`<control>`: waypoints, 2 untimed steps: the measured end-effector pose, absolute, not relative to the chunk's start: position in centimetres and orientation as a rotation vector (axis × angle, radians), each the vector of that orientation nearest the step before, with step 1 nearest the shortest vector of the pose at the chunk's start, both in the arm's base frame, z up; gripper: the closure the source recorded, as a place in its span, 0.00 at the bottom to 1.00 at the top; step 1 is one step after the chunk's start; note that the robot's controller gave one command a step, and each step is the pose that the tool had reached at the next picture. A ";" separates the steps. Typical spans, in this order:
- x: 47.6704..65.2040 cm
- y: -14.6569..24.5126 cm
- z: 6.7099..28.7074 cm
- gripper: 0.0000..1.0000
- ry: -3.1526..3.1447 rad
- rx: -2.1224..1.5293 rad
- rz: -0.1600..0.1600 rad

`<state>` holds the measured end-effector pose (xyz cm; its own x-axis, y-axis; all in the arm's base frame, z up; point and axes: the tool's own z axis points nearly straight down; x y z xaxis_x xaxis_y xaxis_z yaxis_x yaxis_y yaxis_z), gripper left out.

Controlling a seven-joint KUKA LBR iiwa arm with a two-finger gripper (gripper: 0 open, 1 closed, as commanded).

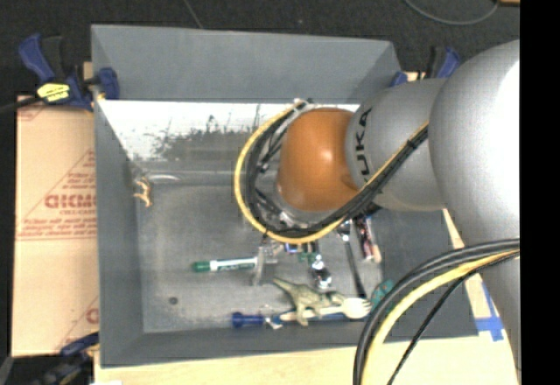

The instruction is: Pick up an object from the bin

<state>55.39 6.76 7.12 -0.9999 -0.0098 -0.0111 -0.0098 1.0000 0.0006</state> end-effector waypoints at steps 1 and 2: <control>52.6 13.2 7.0 0.00 3.128 0.120 0.016; 58.0 1.2 7.1 1.00 3.095 -0.414 -0.005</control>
Offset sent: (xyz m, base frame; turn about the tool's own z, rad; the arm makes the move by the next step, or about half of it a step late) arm 0.0239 -0.0527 -0.0012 -0.2604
